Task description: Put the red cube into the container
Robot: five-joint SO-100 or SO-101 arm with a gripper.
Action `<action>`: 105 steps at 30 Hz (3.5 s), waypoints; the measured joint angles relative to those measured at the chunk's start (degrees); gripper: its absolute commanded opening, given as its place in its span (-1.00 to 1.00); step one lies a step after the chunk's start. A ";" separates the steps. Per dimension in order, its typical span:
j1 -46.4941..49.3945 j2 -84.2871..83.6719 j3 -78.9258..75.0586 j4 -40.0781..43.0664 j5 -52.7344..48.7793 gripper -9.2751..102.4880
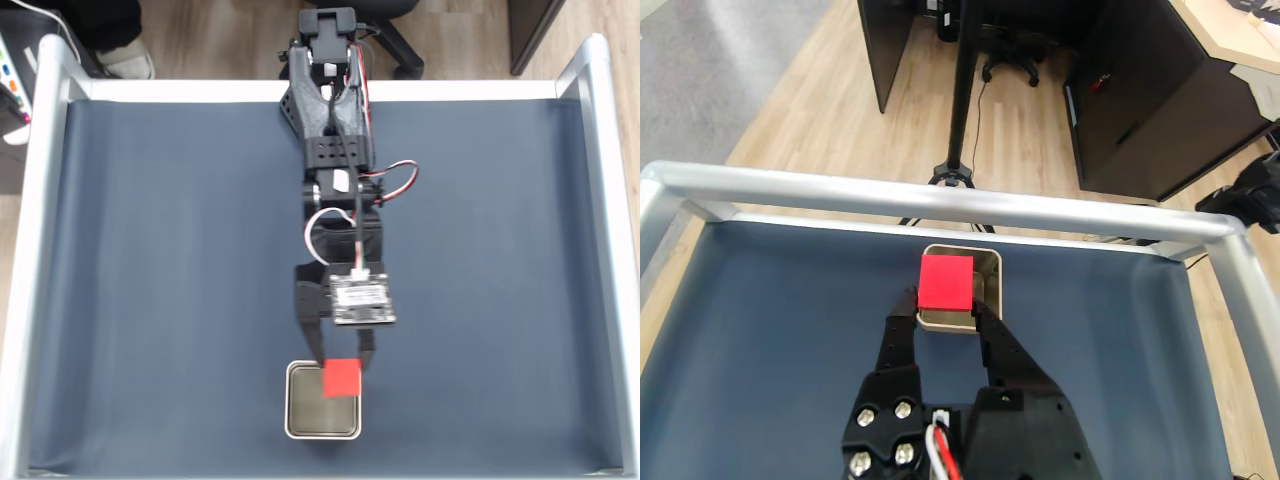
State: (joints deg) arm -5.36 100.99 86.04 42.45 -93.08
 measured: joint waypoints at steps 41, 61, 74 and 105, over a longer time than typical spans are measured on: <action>0.88 -12.74 6.68 -15.12 5.80 -0.82; 1.23 -12.83 9.23 -18.28 4.75 -0.63; 3.08 -12.83 11.07 -20.83 4.04 -0.46; 2.90 -1.93 15.56 -22.76 5.98 -0.83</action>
State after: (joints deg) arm -2.46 99.05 101.60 19.69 -87.10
